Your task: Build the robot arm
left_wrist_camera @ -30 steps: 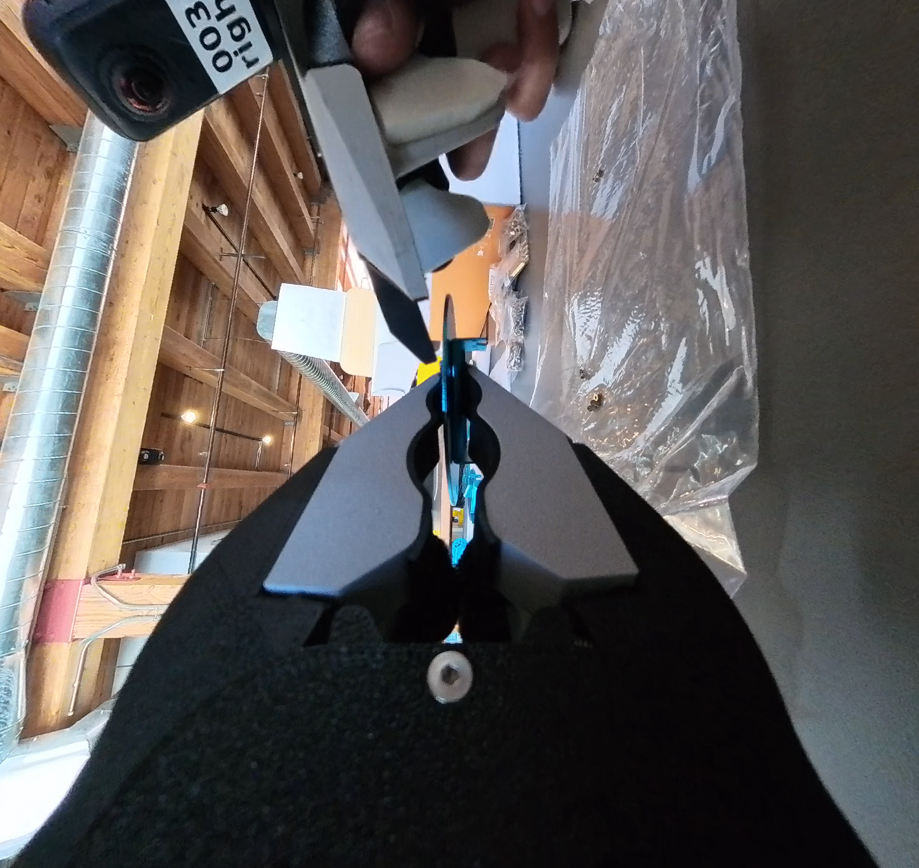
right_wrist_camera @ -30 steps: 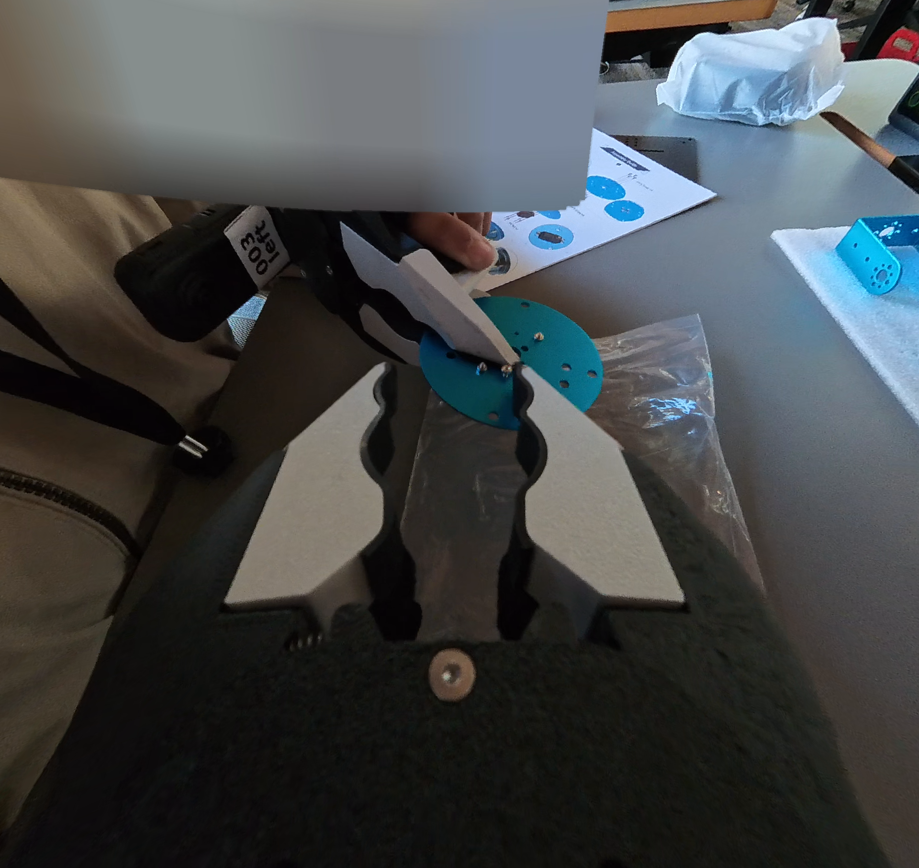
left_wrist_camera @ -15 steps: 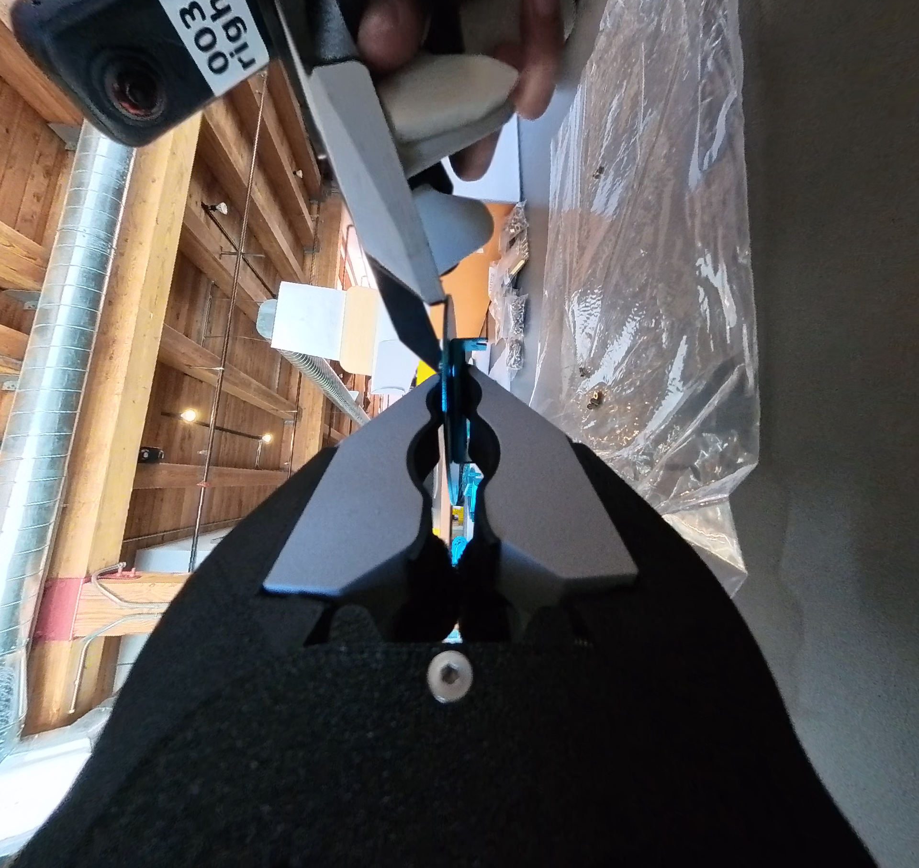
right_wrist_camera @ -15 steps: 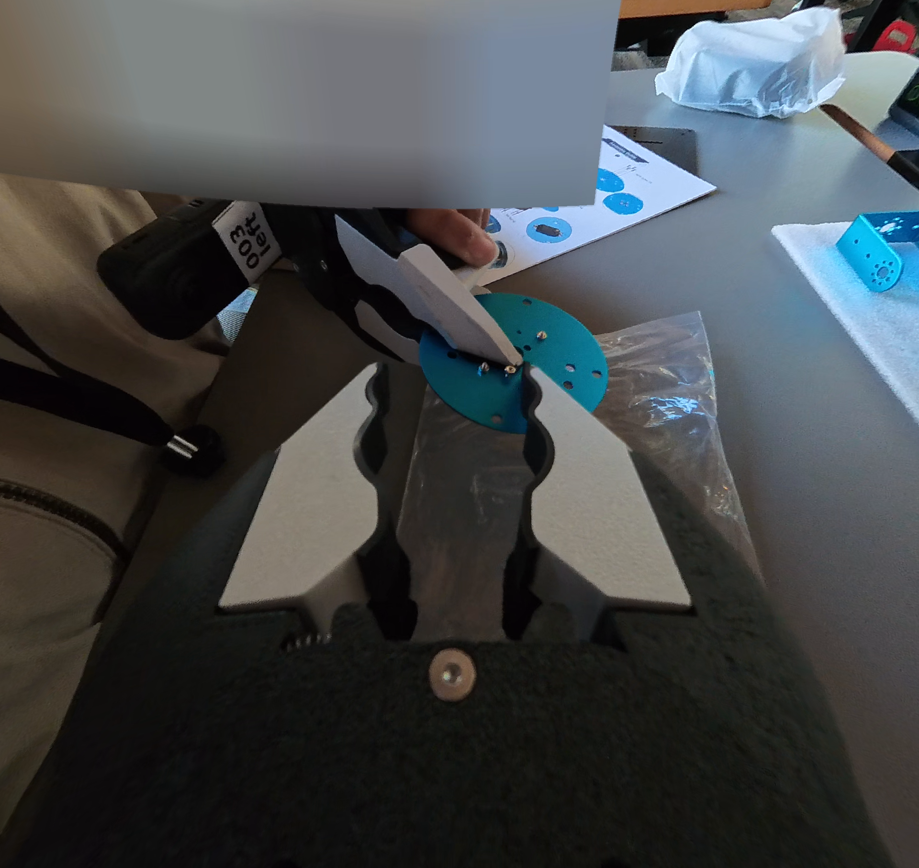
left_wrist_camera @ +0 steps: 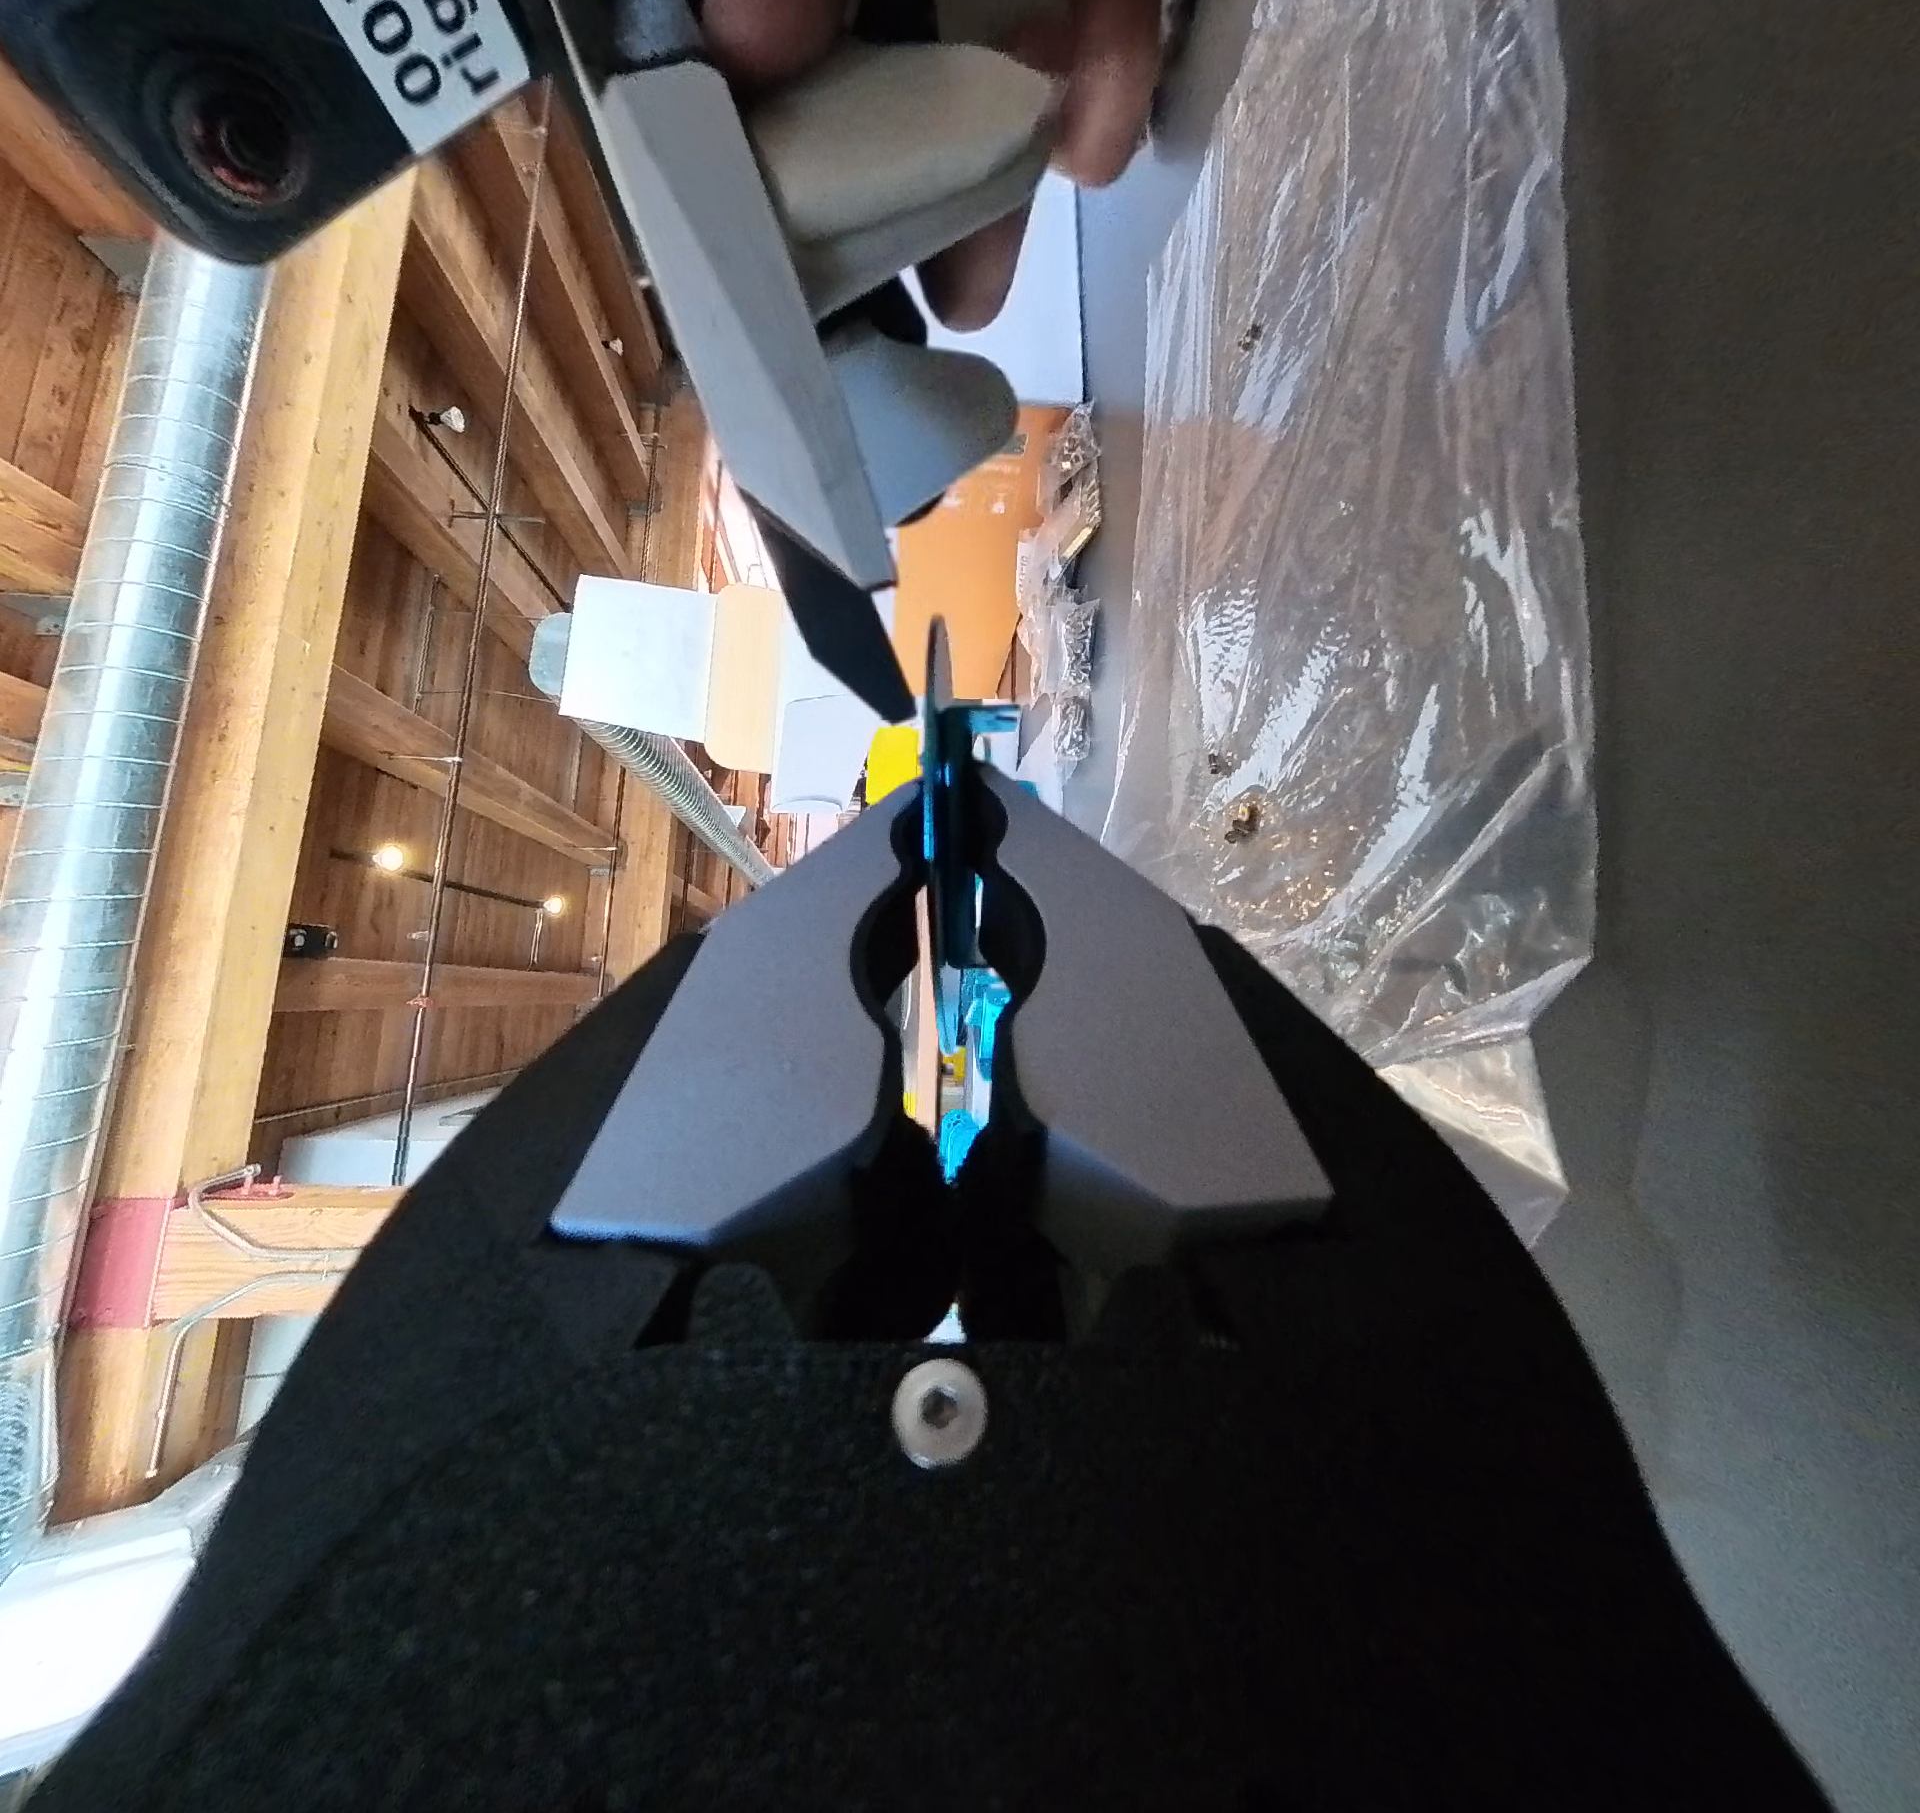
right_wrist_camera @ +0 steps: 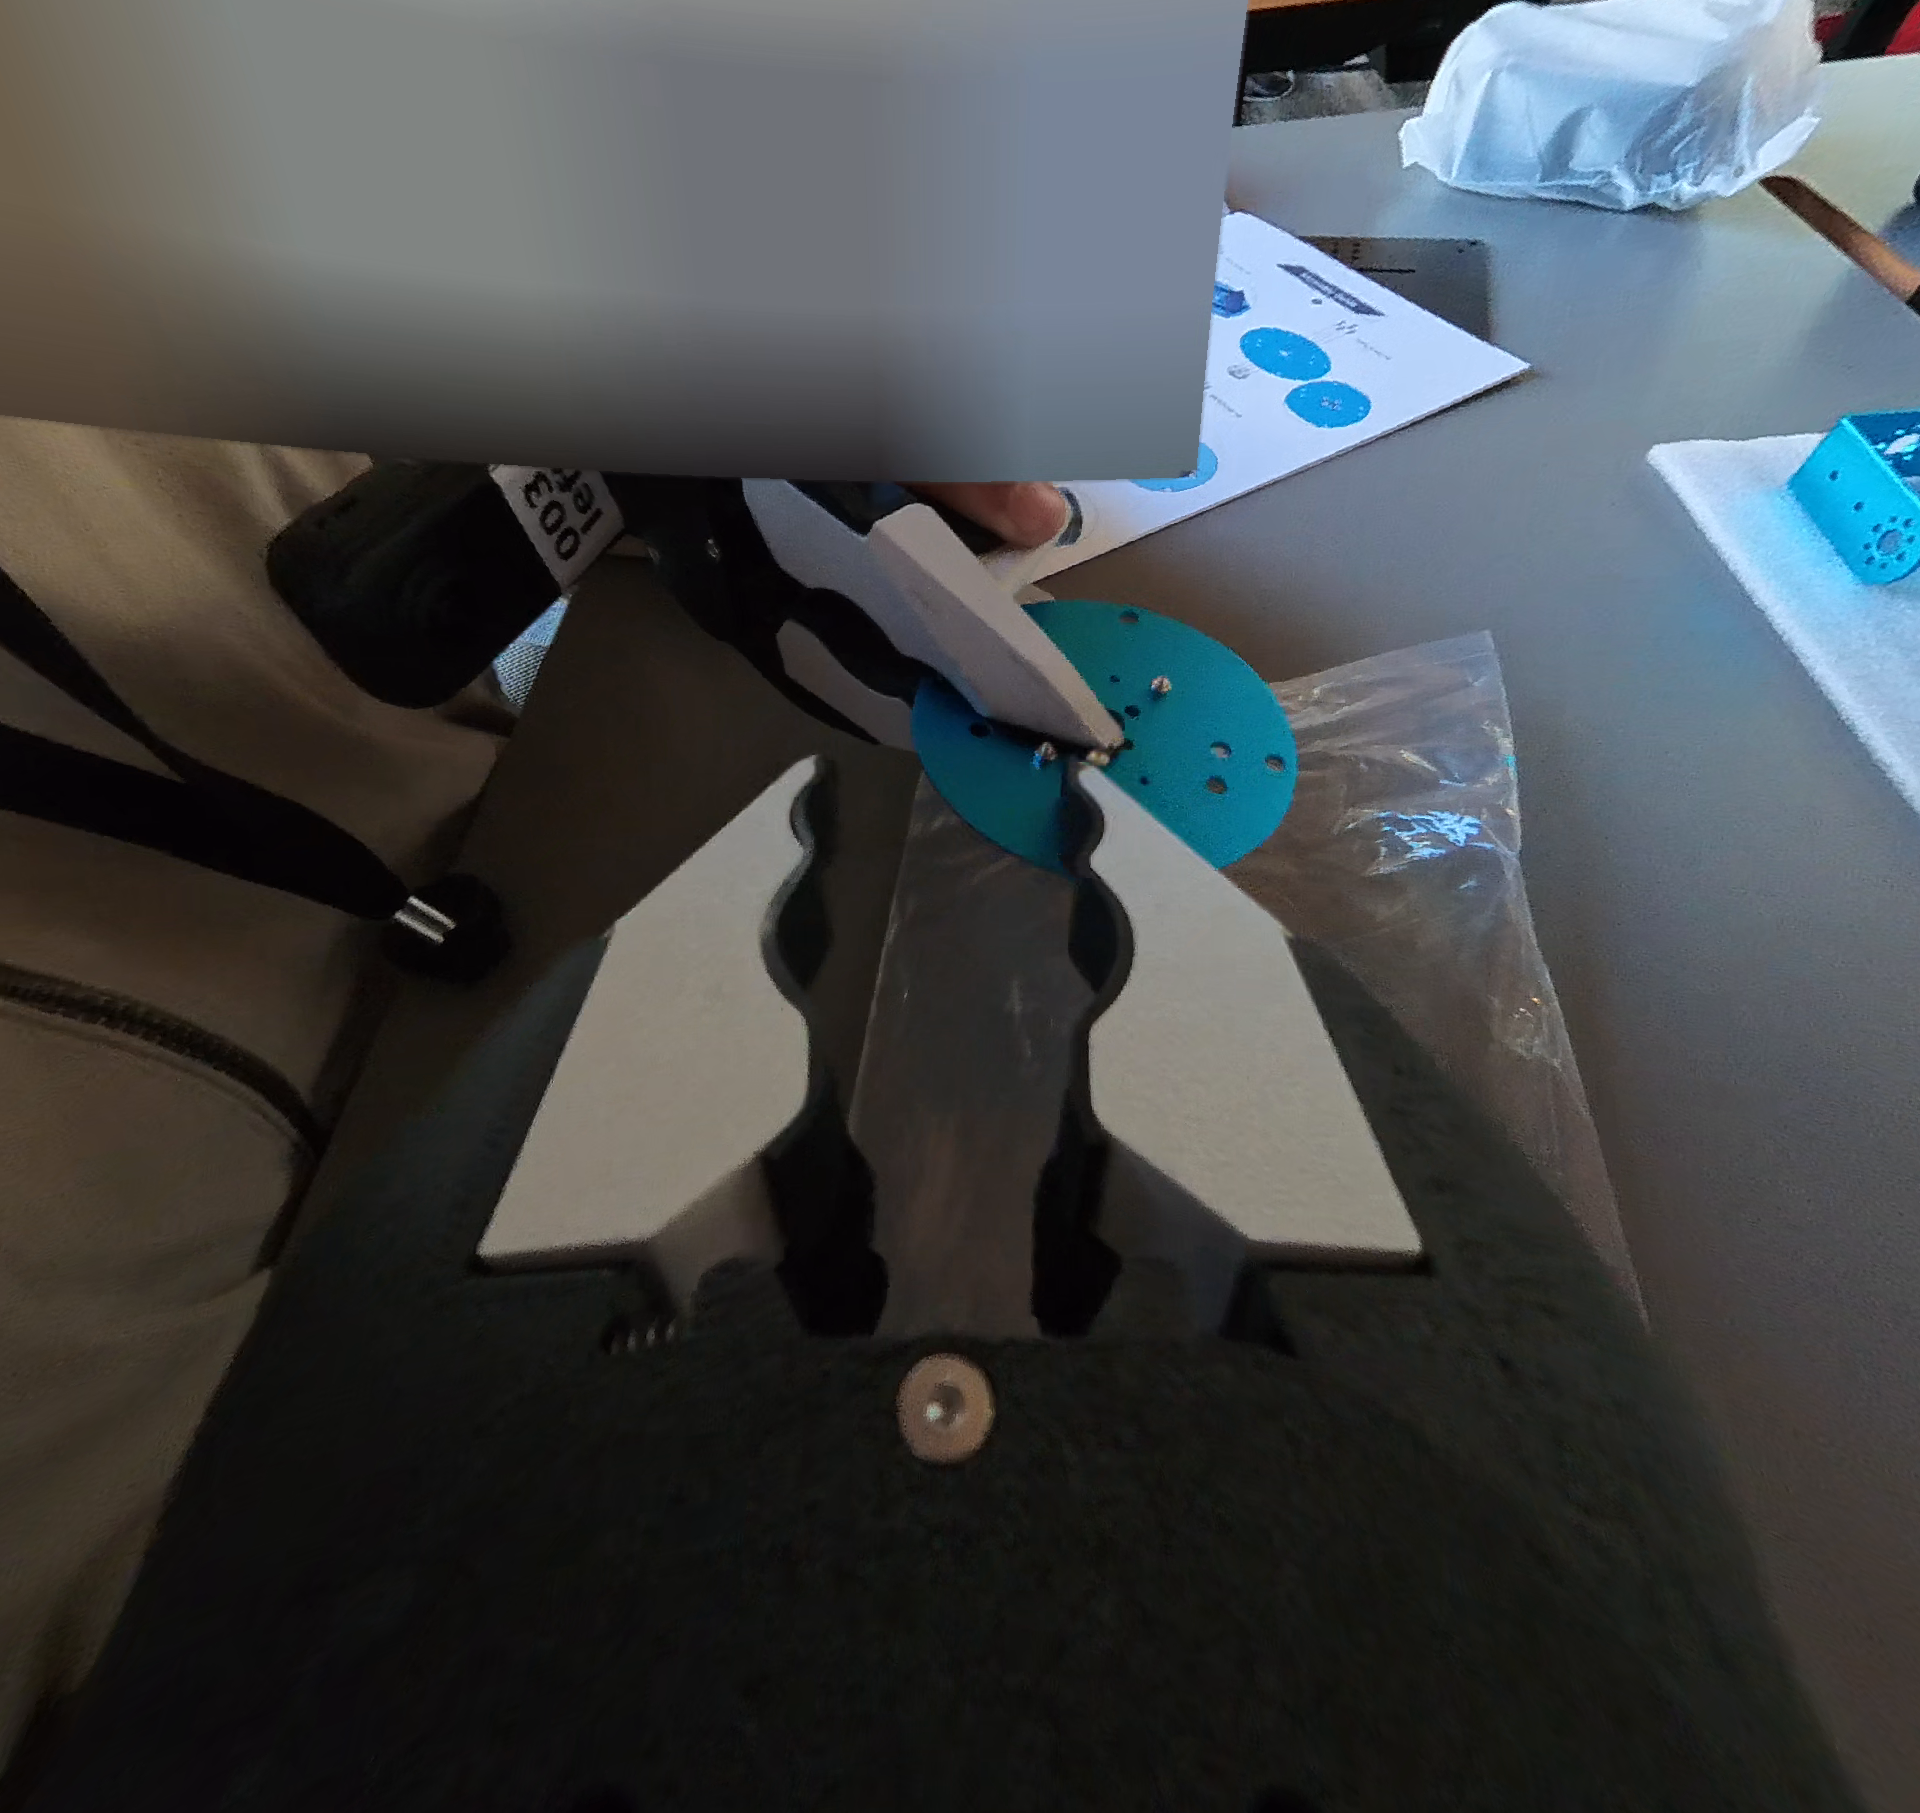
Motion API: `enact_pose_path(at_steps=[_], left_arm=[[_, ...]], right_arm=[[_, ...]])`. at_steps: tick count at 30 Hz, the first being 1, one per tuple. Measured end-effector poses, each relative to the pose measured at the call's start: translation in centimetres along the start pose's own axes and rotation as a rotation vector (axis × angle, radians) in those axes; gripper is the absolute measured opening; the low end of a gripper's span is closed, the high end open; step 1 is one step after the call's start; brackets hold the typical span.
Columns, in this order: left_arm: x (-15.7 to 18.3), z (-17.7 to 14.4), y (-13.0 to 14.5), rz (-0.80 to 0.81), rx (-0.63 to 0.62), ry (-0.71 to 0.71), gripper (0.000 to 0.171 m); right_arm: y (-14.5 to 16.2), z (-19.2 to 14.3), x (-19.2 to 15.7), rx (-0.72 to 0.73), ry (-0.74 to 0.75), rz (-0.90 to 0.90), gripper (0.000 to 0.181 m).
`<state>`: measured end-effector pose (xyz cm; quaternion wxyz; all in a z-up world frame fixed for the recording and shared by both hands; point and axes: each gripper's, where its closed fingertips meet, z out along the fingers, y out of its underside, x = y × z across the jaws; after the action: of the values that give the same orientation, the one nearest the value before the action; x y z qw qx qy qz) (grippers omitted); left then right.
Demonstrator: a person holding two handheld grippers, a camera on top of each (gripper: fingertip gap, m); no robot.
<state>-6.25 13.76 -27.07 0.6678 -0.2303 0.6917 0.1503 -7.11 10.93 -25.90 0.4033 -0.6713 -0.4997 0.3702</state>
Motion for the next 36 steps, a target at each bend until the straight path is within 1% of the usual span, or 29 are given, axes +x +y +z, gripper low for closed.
enact_pose_path(at_steps=[1,5,9,10,11,12,15,17,20,21,22,23,24,27,28,32,34,35,36], left_arm=[[-0.1,0.0,0.1,-0.001,0.000,-0.001,0.002],[-0.2,-0.1,-0.1,-0.001,0.003,-0.007,0.001],[0.0,0.0,0.1,0.001,-0.001,0.001,0.002],[0.0,0.0,0.1,0.000,-0.002,0.002,0.002],[0.0,0.0,0.2,-0.001,-0.005,0.001,0.002],[-0.1,0.0,0.2,0.000,-0.007,-0.001,0.002],[-0.2,0.0,0.1,-0.003,-0.003,-0.003,0.001],[-0.1,0.0,0.1,0.002,-0.003,-0.003,0.002],[0.1,0.0,0.2,0.002,-0.003,0.008,0.002],[0.1,0.0,0.2,0.003,-0.003,0.007,0.002],[0.1,0.0,0.2,0.003,-0.008,0.006,0.002],[0.0,0.1,0.3,0.003,-0.012,0.004,0.002],[0.0,0.0,0.3,0.002,-0.011,0.004,0.002],[0.0,0.0,0.2,0.003,-0.007,0.003,0.002],[0.0,0.0,0.2,0.008,-0.008,0.003,0.002],[0.5,0.1,0.4,0.037,-0.019,0.017,0.002],[0.6,0.2,0.8,0.070,-0.044,0.012,0.002],[0.6,0.3,1.0,0.076,-0.051,0.012,0.002],[0.5,0.2,1.1,0.074,-0.050,0.011,0.002]], right_arm=[[-0.1,-0.1,0.2,0.009,0.010,-0.002,0.042],[-0.3,0.5,0.4,0.017,0.025,-0.016,0.061],[0.1,0.7,0.0,-0.006,0.011,-0.012,0.061],[0.2,0.5,0.1,-0.012,0.013,-0.007,0.055],[0.1,0.2,0.0,-0.011,0.004,-0.006,0.045],[-0.1,0.1,0.1,0.000,0.006,-0.003,0.044],[-0.4,0.3,0.5,0.017,0.032,-0.013,0.060],[-0.3,0.7,0.2,0.013,0.019,-0.016,0.066],[0.1,0.9,-0.1,-0.011,-0.001,0.003,0.065],[0.2,0.7,-0.1,-0.017,0.002,0.009,0.062],[0.2,0.4,-0.1,-0.020,-0.002,0.013,0.054],[0.0,0.2,-0.1,-0.010,-0.007,0.016,0.051],[-0.2,0.1,0.0,0.004,-0.002,0.015,0.053],[-0.4,0.5,0.3,0.015,0.020,-0.006,0.070],[-0.4,0.8,0.2,0.017,0.014,-0.010,0.072],[0.4,1.0,-0.2,-0.032,-0.012,0.035,0.070],[0.4,0.4,-0.4,-0.036,-0.034,0.046,0.052],[0.1,0.2,-0.2,-0.017,-0.024,0.048,0.055],[-0.1,0.2,0.0,-0.007,-0.010,0.045,0.061]])
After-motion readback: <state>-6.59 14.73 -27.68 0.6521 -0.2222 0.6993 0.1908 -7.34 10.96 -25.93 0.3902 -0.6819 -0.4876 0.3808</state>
